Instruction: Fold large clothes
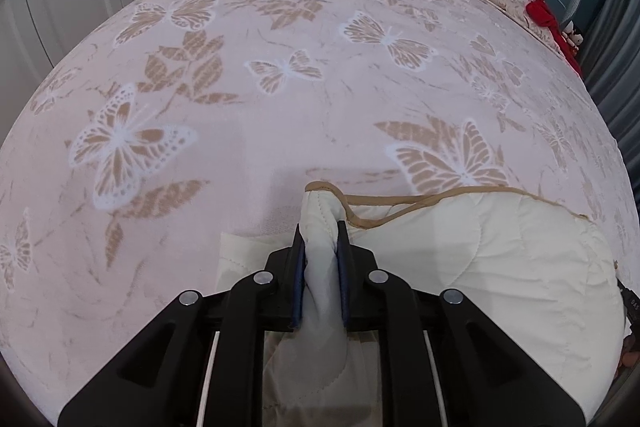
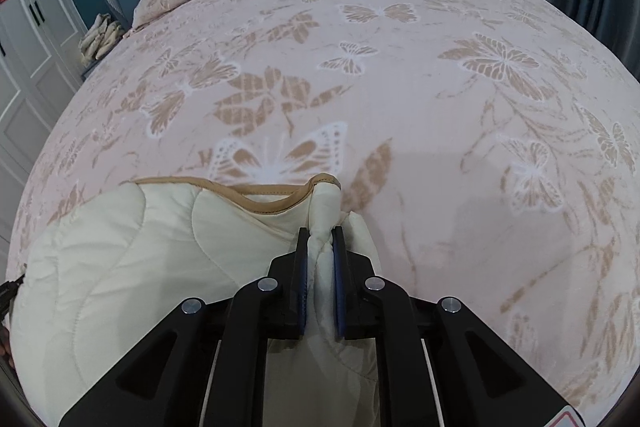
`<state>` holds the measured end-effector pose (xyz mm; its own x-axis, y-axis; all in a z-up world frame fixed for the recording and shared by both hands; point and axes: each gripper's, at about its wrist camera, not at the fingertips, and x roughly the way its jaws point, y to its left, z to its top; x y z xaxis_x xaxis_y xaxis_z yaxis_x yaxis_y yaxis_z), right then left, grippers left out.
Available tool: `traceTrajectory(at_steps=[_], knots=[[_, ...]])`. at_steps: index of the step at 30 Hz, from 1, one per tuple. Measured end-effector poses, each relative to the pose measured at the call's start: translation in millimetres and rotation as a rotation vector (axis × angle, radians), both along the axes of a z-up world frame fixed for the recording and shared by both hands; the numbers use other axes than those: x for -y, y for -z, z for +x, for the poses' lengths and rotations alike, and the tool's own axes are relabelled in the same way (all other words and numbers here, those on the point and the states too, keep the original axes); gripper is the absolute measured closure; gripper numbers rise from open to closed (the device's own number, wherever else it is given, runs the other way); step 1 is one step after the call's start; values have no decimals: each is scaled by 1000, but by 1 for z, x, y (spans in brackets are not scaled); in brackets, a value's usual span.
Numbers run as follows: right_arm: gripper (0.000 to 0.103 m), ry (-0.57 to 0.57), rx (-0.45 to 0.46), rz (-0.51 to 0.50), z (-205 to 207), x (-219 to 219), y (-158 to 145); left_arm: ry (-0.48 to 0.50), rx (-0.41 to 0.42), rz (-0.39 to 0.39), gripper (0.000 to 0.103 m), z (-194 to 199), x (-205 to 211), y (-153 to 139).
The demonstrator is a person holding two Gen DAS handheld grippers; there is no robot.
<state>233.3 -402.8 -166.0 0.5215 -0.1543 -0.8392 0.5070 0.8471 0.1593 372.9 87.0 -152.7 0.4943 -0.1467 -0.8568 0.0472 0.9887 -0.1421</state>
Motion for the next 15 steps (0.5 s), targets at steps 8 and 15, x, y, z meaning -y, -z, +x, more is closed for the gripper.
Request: traceTrajectory(at_steps=[8,15], knots=[[91,-16,-7,-63,2,-10,5,9,39,65,85,-4,9,7],[86,11,-63,-169,4,-18,-34,-27,36,123,67,-12,8,-22]])
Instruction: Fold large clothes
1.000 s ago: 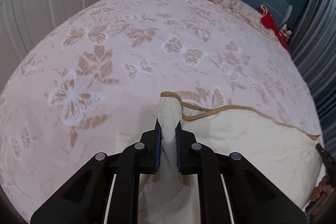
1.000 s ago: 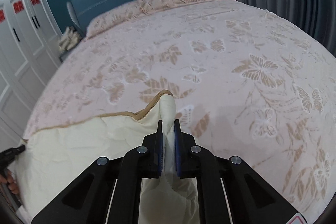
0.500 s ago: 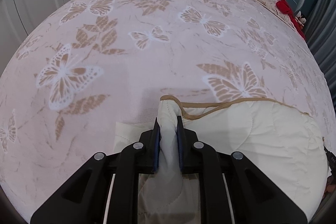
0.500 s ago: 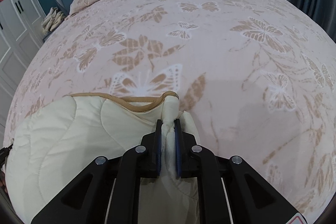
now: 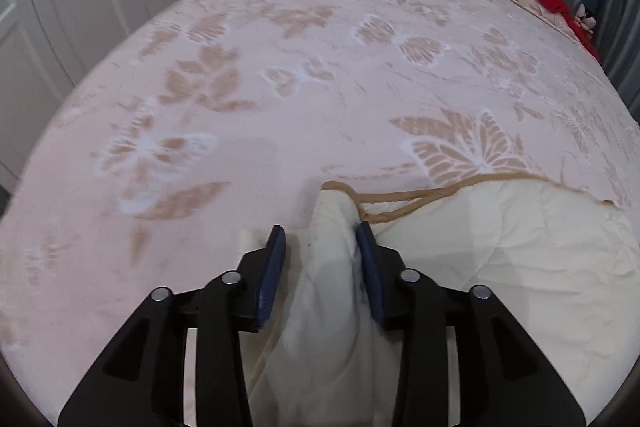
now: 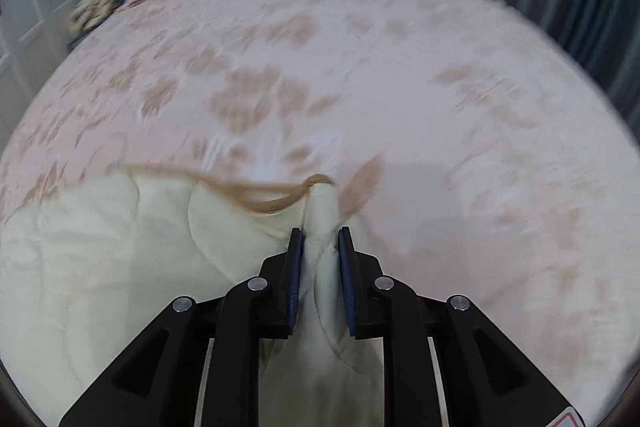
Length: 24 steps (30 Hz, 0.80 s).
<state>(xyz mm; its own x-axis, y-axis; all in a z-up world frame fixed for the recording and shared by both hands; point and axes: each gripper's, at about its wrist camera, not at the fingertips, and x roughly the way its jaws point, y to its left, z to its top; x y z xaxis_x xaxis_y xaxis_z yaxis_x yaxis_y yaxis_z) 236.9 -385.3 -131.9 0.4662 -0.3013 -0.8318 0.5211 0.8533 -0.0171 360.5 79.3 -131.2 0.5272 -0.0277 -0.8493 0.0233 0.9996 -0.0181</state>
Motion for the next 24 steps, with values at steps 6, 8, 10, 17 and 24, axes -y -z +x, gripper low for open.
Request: traceTrajectory(at_steps=[6,8,10,17,24], knots=[[87,-268,170,87,8,-95,-76,113,140,-150,68,-41,32,-83],[89,-360,156,143,22,-129,-68,217,54,-223,69,-38,72,-77],[90,-432,108,151,39,-164,-52,260,7,-197,71,-36,104,-62],[96,-433,-46,177,63,-176,6,255,-91,-132,76,-31,137,-1],[103,-326,-45,163,52,-122,11,241,-108,-131,98,-19,114,9]])
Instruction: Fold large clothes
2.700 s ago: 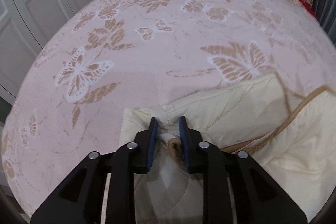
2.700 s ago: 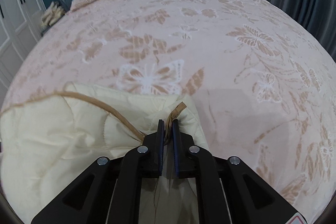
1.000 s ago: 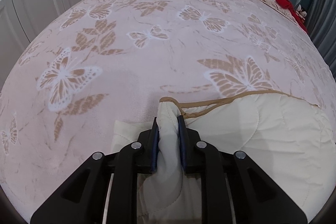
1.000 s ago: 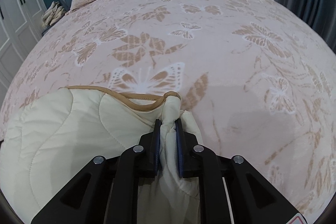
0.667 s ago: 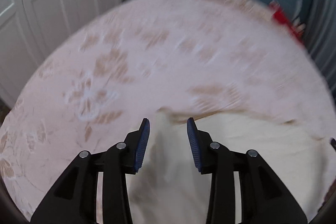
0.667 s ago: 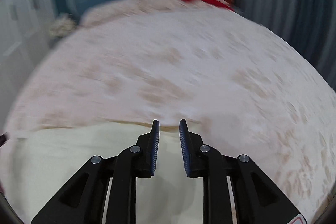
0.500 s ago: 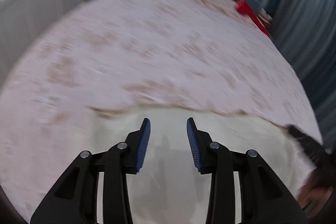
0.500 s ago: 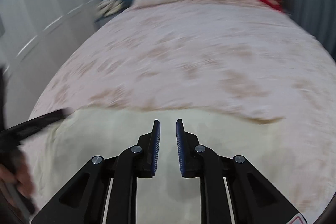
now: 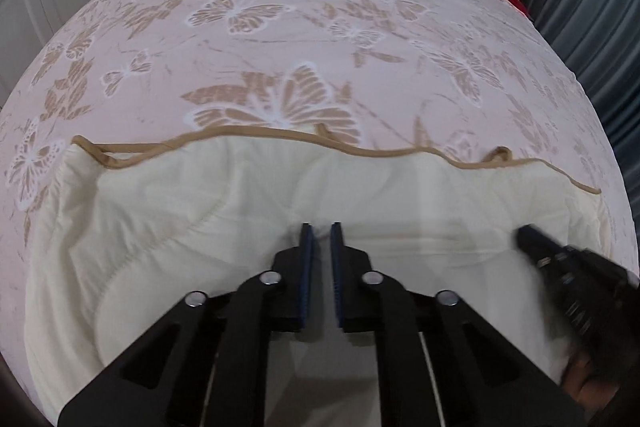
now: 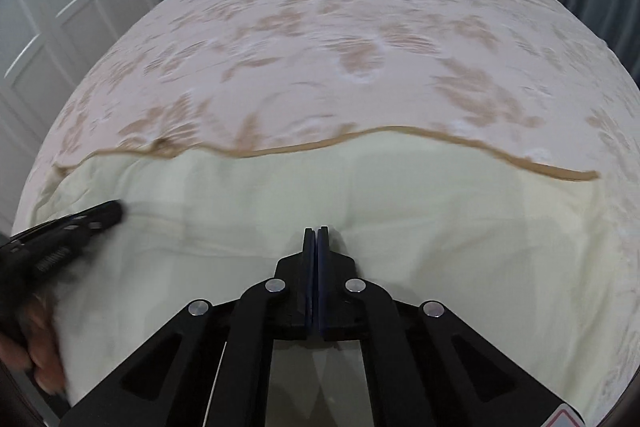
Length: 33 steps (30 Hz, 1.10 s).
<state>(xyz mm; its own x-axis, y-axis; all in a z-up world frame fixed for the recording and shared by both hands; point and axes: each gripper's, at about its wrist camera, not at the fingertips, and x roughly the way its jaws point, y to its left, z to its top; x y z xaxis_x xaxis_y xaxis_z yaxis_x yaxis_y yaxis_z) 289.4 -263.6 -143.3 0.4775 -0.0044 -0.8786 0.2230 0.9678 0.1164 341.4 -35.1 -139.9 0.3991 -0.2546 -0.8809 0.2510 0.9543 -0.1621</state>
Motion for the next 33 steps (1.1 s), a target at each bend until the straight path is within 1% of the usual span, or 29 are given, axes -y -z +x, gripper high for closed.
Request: traceTrajectory(at_steps=[1,3,7,8,11,13,15,17,19,21,23,26,33], knots=[[103,32,-2,-8,-3,14,0,-5,-3,1,101,3,-3,1],[103,70,-6,-10,-7,35,1,-29,7,28,102,9,-14,2],[103,150,-16,-38,-22,78,1,-74,4,34,102,18,-39,1],[103,163,-18,-39,-26,87,1,-88,9,50,102,20,-45,0],[103,241,-23,-78,-41,116,-7,-144,24,59,102,24,-70,-11],[103,288,9,-56,-50,132,-18,-214,55,-15,101,22,-98,-29],[103,313,35,-18,-53,142,-23,-273,63,-61,101,24,-119,-36],[103,319,27,13,-48,144,-17,-292,36,-66,101,30,-127,-29],[103,318,10,28,-44,142,-5,-296,-4,-58,101,34,-126,-13],[103,310,-10,26,-39,138,9,-293,-9,-44,101,33,-121,-3],[103,304,-10,21,-37,136,15,-282,10,-3,101,32,-114,6],[103,295,-14,16,-35,133,22,-263,32,38,101,33,-108,13],[103,279,14,-36,-31,125,34,-259,106,86,102,30,-101,25]])
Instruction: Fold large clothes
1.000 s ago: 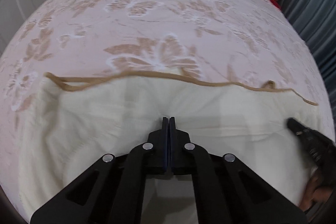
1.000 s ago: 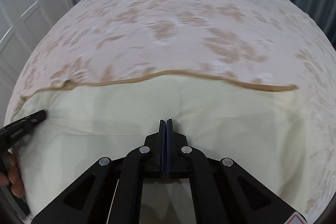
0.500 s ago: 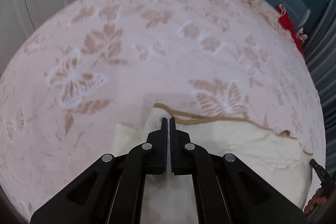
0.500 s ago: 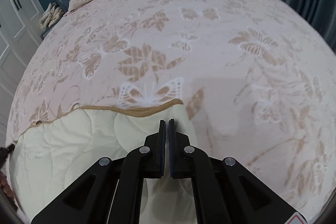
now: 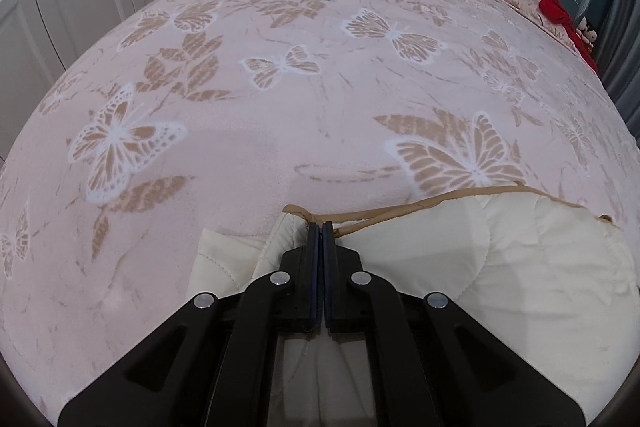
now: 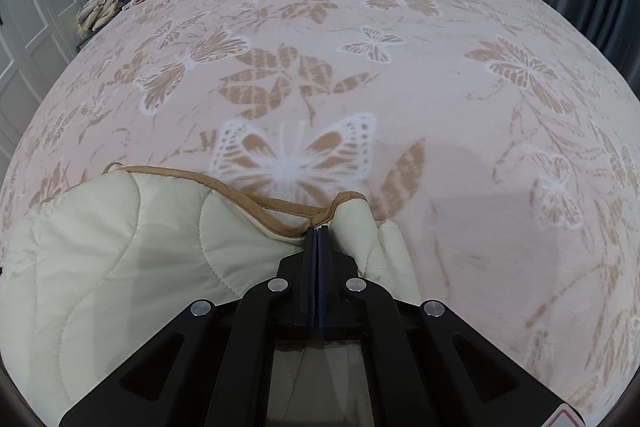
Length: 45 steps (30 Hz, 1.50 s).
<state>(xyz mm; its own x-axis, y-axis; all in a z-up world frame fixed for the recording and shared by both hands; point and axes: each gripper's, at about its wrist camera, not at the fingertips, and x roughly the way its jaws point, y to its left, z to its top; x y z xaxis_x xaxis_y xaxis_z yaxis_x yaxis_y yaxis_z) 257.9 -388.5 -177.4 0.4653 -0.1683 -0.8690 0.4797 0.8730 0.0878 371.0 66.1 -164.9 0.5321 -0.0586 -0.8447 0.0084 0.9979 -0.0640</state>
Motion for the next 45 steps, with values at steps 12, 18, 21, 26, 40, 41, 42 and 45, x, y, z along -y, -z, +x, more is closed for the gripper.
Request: traceTrajectory(at_steps=[12,18,21,26,40,41,42,45], knots=[[90,-130,68,5,18,-64,-77,88,54,44,98,-13,39,-57],[91,-322,33,115,53,-148,-64,245,-14,-71,87,-19,121,-65],[92,-330,-17,103,60,-160,-40,222,-59,-19,87,-13,133,-37],[100,-313,-28,126,62,-156,-11,200,-64,-13,88,-13,134,-7],[95,-302,5,105,56,-162,-21,226,3,52,87,-22,143,-4],[93,-300,37,133,46,-164,-37,213,-5,9,84,-25,134,-13],[93,-312,61,149,35,-169,-51,198,-10,-23,79,-29,126,-21],[93,-364,86,134,5,-187,-76,145,23,-127,35,-65,80,-55]])
